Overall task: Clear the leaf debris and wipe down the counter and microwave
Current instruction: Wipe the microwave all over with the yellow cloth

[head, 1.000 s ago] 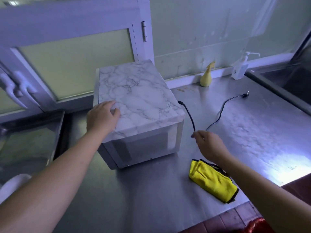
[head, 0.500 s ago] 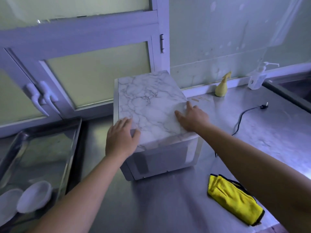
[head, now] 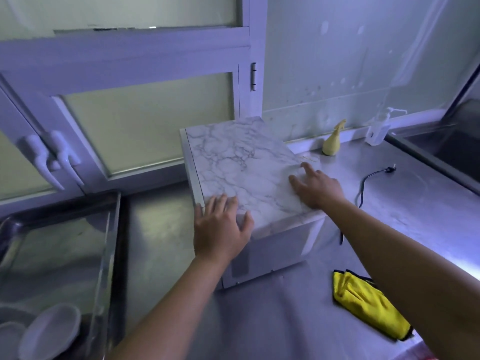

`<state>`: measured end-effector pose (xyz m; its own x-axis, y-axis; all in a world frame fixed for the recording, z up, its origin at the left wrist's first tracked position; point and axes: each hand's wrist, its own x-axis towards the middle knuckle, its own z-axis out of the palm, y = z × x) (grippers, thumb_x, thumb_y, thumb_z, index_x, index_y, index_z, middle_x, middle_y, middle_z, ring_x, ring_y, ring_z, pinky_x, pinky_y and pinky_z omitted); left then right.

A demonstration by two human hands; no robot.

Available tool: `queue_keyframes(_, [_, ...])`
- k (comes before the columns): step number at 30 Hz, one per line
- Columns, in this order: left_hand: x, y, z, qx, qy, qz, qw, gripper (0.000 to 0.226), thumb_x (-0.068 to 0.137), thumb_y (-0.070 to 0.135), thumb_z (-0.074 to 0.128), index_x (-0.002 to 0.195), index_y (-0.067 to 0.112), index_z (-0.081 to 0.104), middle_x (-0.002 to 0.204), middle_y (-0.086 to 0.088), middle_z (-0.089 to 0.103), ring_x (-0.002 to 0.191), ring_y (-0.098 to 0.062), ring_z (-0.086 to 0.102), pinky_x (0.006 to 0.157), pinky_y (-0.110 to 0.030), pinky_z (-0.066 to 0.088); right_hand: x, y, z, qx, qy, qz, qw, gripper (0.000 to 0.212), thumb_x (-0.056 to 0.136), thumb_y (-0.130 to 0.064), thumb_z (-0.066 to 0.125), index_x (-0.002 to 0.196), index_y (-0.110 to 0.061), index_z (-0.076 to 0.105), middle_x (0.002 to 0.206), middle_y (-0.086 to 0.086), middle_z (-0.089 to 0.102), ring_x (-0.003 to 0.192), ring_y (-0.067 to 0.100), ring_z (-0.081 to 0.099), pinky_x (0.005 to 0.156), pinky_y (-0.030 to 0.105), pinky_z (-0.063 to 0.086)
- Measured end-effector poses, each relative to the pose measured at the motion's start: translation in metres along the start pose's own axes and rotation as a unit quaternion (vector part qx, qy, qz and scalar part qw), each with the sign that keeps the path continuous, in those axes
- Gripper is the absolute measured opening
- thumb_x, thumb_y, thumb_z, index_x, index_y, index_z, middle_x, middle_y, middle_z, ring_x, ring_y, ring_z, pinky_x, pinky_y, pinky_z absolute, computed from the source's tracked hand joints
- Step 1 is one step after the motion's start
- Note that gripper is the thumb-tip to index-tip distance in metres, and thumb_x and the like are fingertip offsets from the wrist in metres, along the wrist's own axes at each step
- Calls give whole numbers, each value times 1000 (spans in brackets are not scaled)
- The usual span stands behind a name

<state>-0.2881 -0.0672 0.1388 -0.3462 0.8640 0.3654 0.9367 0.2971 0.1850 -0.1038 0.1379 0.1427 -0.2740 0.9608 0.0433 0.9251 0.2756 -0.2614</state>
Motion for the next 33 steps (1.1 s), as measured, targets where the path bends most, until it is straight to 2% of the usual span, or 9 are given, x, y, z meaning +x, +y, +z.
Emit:
queue_keyframes(2, [1,-4,1,-20,7,9,1000,51,88,47,50,125,18,68,131,-6,65,126,-27,56,107,-51,37,-4,-2,-1,-30,6,9,1000,74,84,-74,18,147,-35,26,130,13,58,116,35,56,95,45,36])
queue_keyframes(7, [3,-16,2,-62,20,50,997,41,83,40,56,111,16,74,117,-5,71,114,-27,62,102,-52,42,-26,-3,-5,-20,-19,54,998,73,83,-76,18,145,-38,21,132,14,54,114,41,55,95,46,41])
queue_keyframes(14, [15,-46,0,-112,19,148,982,43,83,38,46,106,19,76,114,1,73,112,-20,64,96,-39,47,-89,1,-4,-29,-4,132,991,88,72,-88,15,146,-39,19,142,13,49,124,41,50,98,50,43])
queue_keyframes(18, [24,-62,-2,-153,35,195,968,35,77,29,55,102,18,77,109,0,75,107,-20,68,93,-34,51,-131,-10,-8,-4,8,159,987,95,67,-92,18,147,-40,23,144,11,49,126,42,49,101,49,42])
queue_keyframes(20, [32,-73,-1,-166,33,224,960,39,77,28,51,103,17,77,110,-1,75,105,-21,69,95,-34,51,-155,-17,-10,4,18,162,987,94,65,-93,18,142,-40,26,137,10,54,122,41,52,97,48,43])
queue_keyframes(24, [50,-92,-1,-172,4,283,944,49,78,33,43,110,16,75,116,-2,73,107,-21,69,98,-36,50,-199,-32,-9,7,30,146,989,77,74,-90,25,128,-36,32,112,6,63,105,35,61,84,43,47])
queue_keyframes(27, [68,-106,-2,-162,-32,309,937,55,78,35,38,116,14,73,123,-4,70,114,-22,67,101,-37,45,-225,-46,-8,-1,42,127,991,71,80,-86,31,129,-34,34,98,0,66,96,30,65,78,39,46])
queue_keyframes(29, [76,-113,-2,-158,-55,299,939,60,79,38,36,122,14,71,128,-6,67,120,-24,63,105,-37,40,-242,-53,-7,-4,46,115,992,72,82,-83,32,135,-35,32,85,-3,67,92,28,65,79,38,44])
queue_keyframes(33, [68,-118,1,-151,-55,239,958,66,85,43,24,131,19,65,138,-3,61,130,-25,53,114,-37,30,-268,-62,-6,40,32,107,993,76,84,-80,37,149,-43,28,64,-13,55,95,24,60,94,44,39])
